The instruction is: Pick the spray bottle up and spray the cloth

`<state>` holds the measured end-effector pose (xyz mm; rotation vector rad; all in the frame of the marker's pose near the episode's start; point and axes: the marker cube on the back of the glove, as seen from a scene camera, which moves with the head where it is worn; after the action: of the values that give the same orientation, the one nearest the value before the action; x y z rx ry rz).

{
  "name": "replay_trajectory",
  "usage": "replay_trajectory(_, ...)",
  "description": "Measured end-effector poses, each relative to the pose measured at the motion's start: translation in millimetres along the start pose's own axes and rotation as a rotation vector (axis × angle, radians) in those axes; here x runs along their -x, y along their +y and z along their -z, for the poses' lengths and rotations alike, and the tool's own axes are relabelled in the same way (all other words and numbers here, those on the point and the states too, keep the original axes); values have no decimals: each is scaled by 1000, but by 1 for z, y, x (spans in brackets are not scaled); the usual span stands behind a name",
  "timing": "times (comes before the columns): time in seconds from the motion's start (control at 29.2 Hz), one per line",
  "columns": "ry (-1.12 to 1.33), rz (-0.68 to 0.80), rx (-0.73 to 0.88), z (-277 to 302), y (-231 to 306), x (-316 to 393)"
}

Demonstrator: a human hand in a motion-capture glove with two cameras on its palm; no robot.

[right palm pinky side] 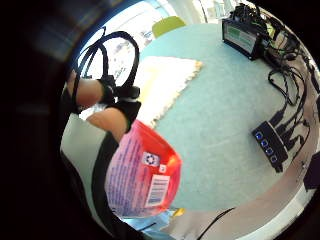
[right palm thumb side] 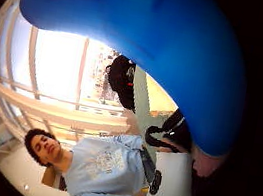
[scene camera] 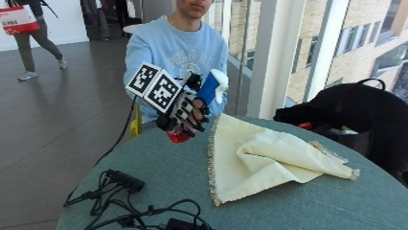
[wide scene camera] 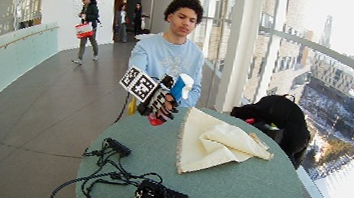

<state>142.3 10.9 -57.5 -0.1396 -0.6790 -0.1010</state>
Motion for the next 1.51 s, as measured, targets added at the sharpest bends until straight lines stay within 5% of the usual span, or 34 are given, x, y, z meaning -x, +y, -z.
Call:
replay_trajectory(0.41,85,-22,235,-34,-33,13)
replay_trajectory(1.51,-30,-91,360,-62,-45,12)
